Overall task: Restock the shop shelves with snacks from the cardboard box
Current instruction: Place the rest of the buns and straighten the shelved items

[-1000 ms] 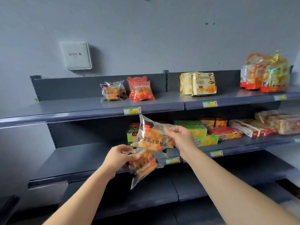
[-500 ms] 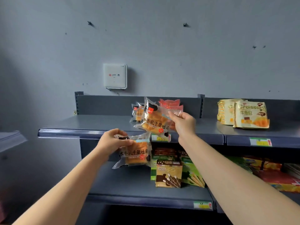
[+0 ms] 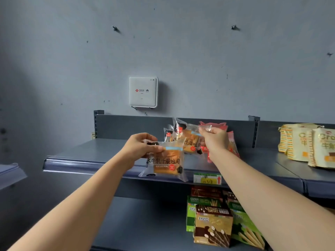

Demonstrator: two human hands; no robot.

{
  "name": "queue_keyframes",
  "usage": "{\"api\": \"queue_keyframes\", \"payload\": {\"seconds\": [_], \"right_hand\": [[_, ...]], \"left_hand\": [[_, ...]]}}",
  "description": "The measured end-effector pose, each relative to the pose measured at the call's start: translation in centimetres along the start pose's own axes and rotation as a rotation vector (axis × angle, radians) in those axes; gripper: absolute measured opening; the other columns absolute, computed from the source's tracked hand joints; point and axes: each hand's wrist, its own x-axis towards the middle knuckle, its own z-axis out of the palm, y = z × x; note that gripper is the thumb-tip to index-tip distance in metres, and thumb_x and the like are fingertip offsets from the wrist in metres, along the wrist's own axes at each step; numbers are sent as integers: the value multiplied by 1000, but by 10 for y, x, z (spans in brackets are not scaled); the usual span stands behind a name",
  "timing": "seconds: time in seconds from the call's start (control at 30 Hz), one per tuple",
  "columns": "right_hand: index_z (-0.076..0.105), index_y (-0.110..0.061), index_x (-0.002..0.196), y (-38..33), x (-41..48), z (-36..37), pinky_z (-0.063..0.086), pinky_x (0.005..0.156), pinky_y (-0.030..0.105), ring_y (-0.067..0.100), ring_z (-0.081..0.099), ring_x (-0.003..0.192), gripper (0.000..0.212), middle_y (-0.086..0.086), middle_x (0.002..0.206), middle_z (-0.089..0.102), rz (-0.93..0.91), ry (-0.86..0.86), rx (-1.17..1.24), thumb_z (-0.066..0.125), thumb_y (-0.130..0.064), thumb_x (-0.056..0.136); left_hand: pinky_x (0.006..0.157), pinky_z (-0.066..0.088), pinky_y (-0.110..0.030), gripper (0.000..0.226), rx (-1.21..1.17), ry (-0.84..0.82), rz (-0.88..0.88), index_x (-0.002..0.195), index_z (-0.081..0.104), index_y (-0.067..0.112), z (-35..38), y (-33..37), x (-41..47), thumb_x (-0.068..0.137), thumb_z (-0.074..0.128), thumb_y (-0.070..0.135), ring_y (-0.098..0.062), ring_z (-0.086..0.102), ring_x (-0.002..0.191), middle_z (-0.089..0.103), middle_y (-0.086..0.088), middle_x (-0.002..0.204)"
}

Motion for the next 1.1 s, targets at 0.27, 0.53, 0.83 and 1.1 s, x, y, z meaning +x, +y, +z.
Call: {"api": "queue_keyframes", "payload": {"seconds": [0.27, 0.53, 0.83, 1.1], "right_hand": [[60, -17, 70, 26, 34, 41, 53, 72, 36, 21, 63, 73, 23, 5, 74, 67, 27, 9, -105, 71, -29, 86], [67, -15, 84, 49, 63, 61, 53, 74, 34, 25, 68, 87, 12, 1, 86, 68, 53, 7, -137, 72, -25, 86], [63, -17, 110, 71, 78, 71, 58, 81, 42, 25, 67, 95, 34, 2, 110, 67, 105, -36, -146, 74, -34, 82], [63, -5, 112, 73, 74, 62, 52, 92, 48, 30, 62, 102, 47, 13, 106, 66, 111, -131, -101, 63, -46, 87]], "left_hand": [[68, 55, -33, 34, 17, -85, 49, 97, 65, 10, 4, -12, 64, 69, 84, 12, -19, 62, 76, 67, -5, 86], [62, 49, -26, 33, -8, -33, 102, 98, 65, 11, 20, -30, 92, 71, 84, 12, -15, 60, 74, 65, 1, 90], [102, 46, -48, 72, 107, 23, 60, 138, 46, 24, 27, -47, 107, 75, 81, 26, -28, 52, 123, 50, -7, 135], [84, 47, -33, 113, 36, -111, -73, 153, 11, 24, 16, -67, 110, 68, 86, 27, -23, 56, 110, 52, -4, 125]]}}
